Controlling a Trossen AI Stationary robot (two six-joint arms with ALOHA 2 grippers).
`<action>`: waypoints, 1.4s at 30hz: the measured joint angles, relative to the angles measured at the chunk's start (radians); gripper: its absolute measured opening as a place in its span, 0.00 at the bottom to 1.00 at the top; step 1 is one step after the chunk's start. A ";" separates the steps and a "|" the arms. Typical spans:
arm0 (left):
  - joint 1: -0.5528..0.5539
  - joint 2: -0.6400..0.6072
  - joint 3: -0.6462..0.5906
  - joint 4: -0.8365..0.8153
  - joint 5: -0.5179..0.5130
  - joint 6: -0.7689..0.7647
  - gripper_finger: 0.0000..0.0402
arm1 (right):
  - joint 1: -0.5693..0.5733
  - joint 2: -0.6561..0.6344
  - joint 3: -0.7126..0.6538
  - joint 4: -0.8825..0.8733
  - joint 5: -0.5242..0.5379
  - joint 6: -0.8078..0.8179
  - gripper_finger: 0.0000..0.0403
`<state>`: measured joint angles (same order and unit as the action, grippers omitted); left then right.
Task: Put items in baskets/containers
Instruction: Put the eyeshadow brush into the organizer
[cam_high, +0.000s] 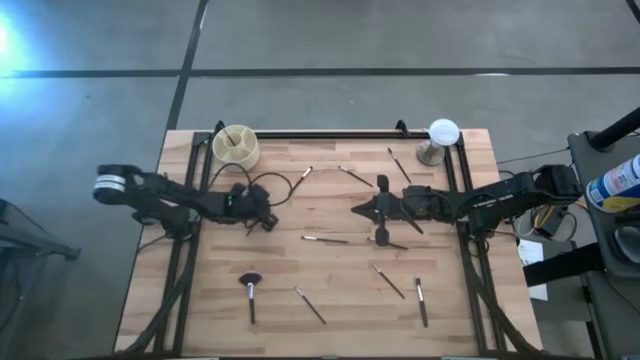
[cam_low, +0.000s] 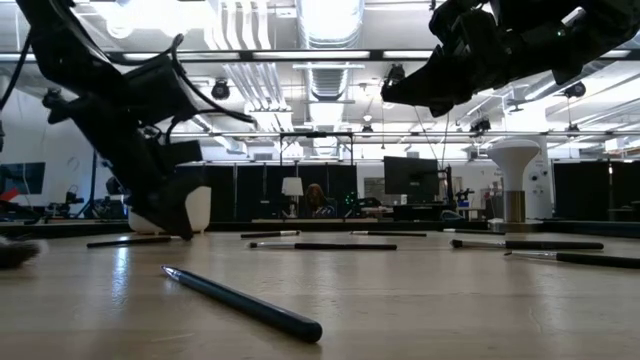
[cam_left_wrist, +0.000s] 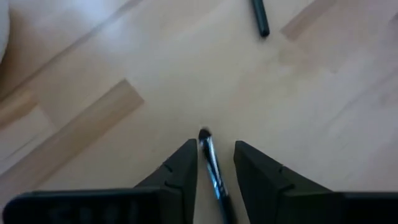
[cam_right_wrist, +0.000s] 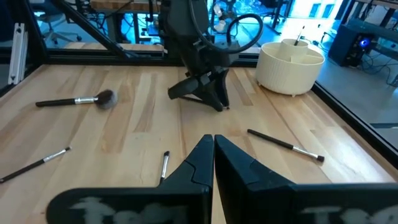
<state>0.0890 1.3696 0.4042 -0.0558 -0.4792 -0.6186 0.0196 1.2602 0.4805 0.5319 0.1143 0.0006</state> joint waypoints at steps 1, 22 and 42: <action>0.003 0.007 0.000 0.010 0.000 0.005 0.24 | 0.000 0.000 0.000 0.001 0.000 0.000 0.02; 0.034 -0.085 0.011 -0.012 -0.041 0.099 0.00 | -0.001 0.000 0.006 0.032 -0.002 -0.082 0.02; 0.110 -0.453 -0.203 0.886 -0.223 0.502 0.00 | 0.002 0.000 0.003 0.025 -0.002 -0.037 0.02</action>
<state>0.1991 0.9171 0.2010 0.8301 -0.7018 -0.1167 0.0216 1.2598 0.4839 0.5568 0.1127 -0.0366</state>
